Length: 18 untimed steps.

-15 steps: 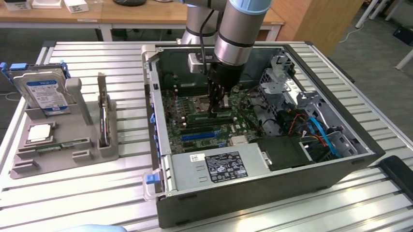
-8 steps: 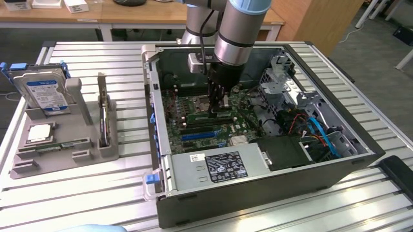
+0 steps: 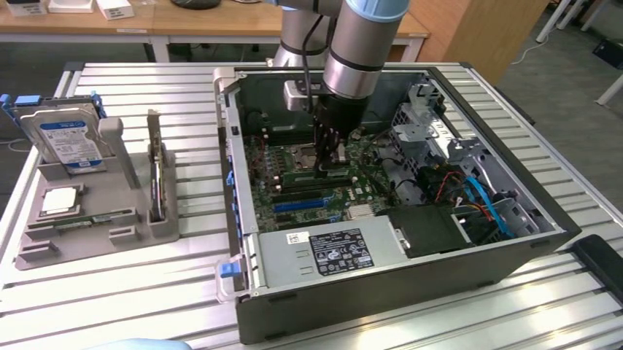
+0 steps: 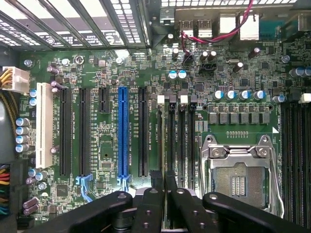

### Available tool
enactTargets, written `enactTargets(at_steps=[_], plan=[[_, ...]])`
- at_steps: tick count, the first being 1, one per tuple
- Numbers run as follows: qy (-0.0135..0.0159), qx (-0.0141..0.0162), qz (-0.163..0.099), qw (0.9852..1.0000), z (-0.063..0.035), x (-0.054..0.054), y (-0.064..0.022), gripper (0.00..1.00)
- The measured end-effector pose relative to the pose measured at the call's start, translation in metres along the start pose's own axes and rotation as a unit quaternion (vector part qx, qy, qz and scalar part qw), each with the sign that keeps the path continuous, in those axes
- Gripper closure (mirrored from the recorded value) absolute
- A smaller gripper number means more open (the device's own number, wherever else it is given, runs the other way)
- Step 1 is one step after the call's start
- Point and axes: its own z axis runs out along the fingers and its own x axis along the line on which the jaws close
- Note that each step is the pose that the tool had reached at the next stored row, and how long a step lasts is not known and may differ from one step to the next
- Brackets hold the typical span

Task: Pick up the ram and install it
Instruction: 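Insert the ram into the slot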

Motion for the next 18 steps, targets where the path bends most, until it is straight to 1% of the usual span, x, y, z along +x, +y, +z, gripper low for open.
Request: enactTargets(at_steps=[7, 18], plan=[[0.0026, 0.0005, -0.008, 1.0, 0.0, 0.0, 0.0002, 0.87], [0.0028, 0.0006, -0.009, 1.0, 0.0003, 0.0001, 0.0017, 0.87]])
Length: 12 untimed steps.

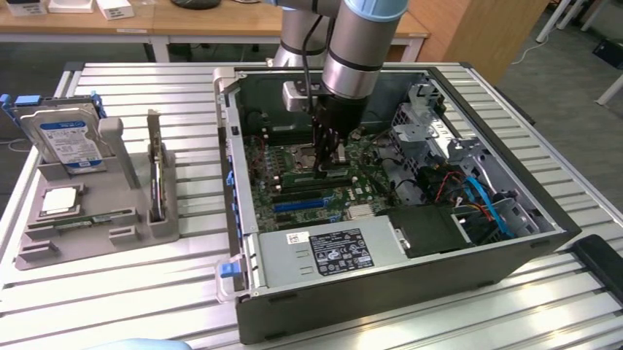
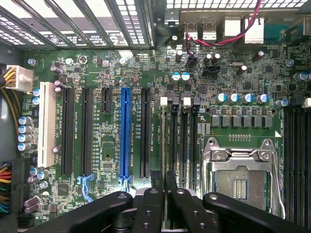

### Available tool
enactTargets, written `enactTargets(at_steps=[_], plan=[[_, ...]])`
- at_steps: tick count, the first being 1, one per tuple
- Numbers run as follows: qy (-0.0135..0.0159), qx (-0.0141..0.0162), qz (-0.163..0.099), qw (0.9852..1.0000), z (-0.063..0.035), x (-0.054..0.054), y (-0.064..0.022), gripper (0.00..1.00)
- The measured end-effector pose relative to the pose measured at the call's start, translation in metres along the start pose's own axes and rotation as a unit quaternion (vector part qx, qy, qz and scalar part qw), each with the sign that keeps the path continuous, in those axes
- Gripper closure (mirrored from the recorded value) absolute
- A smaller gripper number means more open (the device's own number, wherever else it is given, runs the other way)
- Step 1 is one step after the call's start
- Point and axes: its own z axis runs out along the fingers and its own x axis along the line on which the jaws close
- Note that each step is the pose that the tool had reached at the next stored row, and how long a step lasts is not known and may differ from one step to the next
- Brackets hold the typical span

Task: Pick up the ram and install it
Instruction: 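Insert the ram into the slot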

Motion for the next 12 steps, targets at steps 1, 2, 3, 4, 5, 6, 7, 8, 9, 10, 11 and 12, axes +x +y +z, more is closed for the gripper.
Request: enactTargets(at_steps=[1, 2, 3, 4, 5, 6, 7, 8, 9, 10, 11, 12], plan=[[0.0, 0.0, 0.0, 1.0, 0.0, 0.0, 0.0, 0.87], [0.0002, 0.0, 0.0, 1.0, 0.0001, 0.0001, 0.0, 0.87], [0.0004, 0.0, 0.0, 1.0, 0.0001, 0.0001, 0.0, 0.87], [0.0007, 0.0, 0.0, 1.0, 0.0001, 0.0002, 0.0, 0.87], [0.001, 0.0, 0.0, 1.0, 0.0002, 0.0001, 0.0, 0.87], [0.0013, 0.0, 0.0, 1.0, 0.0003, 0.0002, -0.0001, 0.87], [0.0015, 0.0, 0.0, 1.0, 0.0003, 0.0002, -0.0001, 0.87], [0.0018, 0.0, 0.0, 1.0, 0.0004, 0.0002, -0.0001, 0.87], [0.002, 0.0, 0.0, 1.0, 0.0004, 0.0001, -0.0001, 0.87], [0.0022, 0.0, 0.0, 1.0, 0.0005, 0.0001, -0.0001, 0.87], [0.0026, 0.0, 0.0, 1.0, 0.0005, 0.0001, -0.0001, 0.87], [0.0031, 0.0001, 0.0, 1.0, 0.0006, 0.0001, -0.0001, 0.87]])
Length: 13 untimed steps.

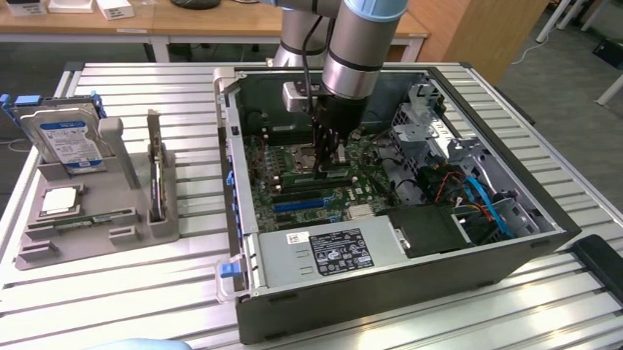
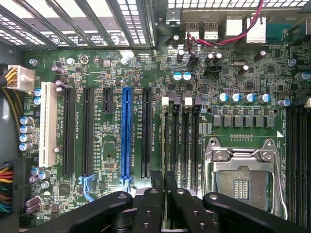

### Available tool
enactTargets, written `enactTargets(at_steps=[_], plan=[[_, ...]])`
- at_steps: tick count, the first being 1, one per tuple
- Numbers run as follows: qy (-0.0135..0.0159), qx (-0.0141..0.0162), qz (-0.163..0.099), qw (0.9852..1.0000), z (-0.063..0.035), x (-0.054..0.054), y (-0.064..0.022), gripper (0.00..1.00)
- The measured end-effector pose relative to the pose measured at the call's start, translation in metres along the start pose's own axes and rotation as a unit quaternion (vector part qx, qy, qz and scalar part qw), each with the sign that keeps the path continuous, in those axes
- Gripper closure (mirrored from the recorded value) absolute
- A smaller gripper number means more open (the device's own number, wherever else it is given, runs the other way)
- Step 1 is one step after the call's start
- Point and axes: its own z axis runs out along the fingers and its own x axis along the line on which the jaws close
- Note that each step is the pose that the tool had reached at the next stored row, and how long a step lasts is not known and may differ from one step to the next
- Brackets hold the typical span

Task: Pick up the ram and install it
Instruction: 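Insert the ram into the slot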

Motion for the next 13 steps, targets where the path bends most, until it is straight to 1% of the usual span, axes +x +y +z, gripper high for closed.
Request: enactTargets(at_steps=[2, 5, 13], plan=[[0.0012, -0.0001, 0.0, 1.0, 0.0001, 0.0, 0.0, 0.87], [0.002, -0.0001, 0.0, 1.0, 0.0003, 0.0, 0.0, 0.87], [0.0022, 0.0, 0.0, 1.0, 0.0007, 0.0, -0.0016, 0.87]])
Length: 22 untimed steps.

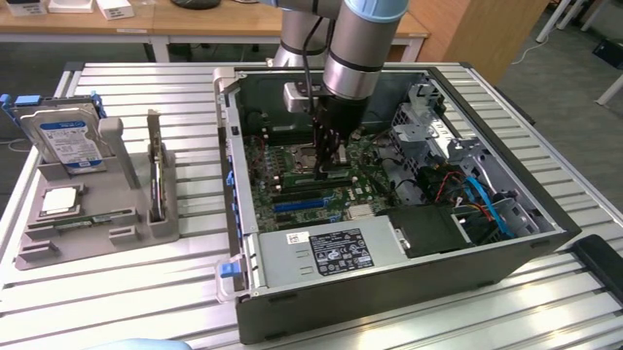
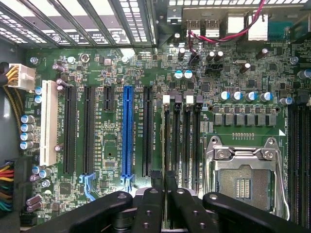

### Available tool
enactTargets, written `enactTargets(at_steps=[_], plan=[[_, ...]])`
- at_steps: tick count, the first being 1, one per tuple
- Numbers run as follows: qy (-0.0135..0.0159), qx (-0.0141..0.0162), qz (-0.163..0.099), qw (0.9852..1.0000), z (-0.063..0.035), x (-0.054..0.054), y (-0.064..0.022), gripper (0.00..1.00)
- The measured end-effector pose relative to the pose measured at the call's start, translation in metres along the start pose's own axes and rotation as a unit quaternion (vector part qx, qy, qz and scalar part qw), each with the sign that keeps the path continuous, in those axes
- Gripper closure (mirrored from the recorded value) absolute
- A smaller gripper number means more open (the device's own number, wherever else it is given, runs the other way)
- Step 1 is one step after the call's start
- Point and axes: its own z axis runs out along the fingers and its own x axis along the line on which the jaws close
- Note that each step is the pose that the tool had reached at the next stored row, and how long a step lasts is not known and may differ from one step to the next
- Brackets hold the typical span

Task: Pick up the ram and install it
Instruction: 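Insert the ram into the slot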

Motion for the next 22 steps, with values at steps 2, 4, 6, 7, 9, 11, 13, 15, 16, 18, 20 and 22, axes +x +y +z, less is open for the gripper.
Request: enactTargets(at_steps=[2, 4, 6, 7, 9, 11, 13, 15, 16, 18, 20, 22], plan=[[-0.0001, 0.0, 0.0, 1.0, 0.0003, 0.0, 0.0, 0.87], [-0.0002, 0.0001, 0.0, 1.0, 0.0009, -0.0002, -0.0002, 0.87], [0.0004, 0.0, 0.0, 1.0, 0.0013, -0.0001, -0.0002, 0.87], [0.0006, 0.0, 0.0, 1.0, 0.0014, -0.0001, -0.0002, 0.87], [0.0007, 0.0, 0.0, 1.0, 0.0016, -0.0003, -0.0001, 0.87], [0.0006, 0.0, 0.0, 1.0, 0.0017, -0.0006, -0.0001, 0.87], [0.0007, 0.0001, 0.0, 1.0, 0.0017, -0.0006, -0.0001, 0.87], [0.0006, -0.0001, 0.0, 1.0, 0.0017, -0.0007, -0.0001, 0.87], [0.0006, -0.0005, 0.0, 1.0, 0.0017, -0.0007, 0.0, 0.87], [0.0004, -0.0018, 0.0, 1.0, 0.0016, -0.0008, 0.0, 0.87], [0.0005, -0.0038, 0.0, 1.0, 0.0011, -0.0008, -0.0001, 0.87], [0.0007, -0.0058, 0.0, 1.0, 0.0006, -0.0007, -0.0004, 0.87]])
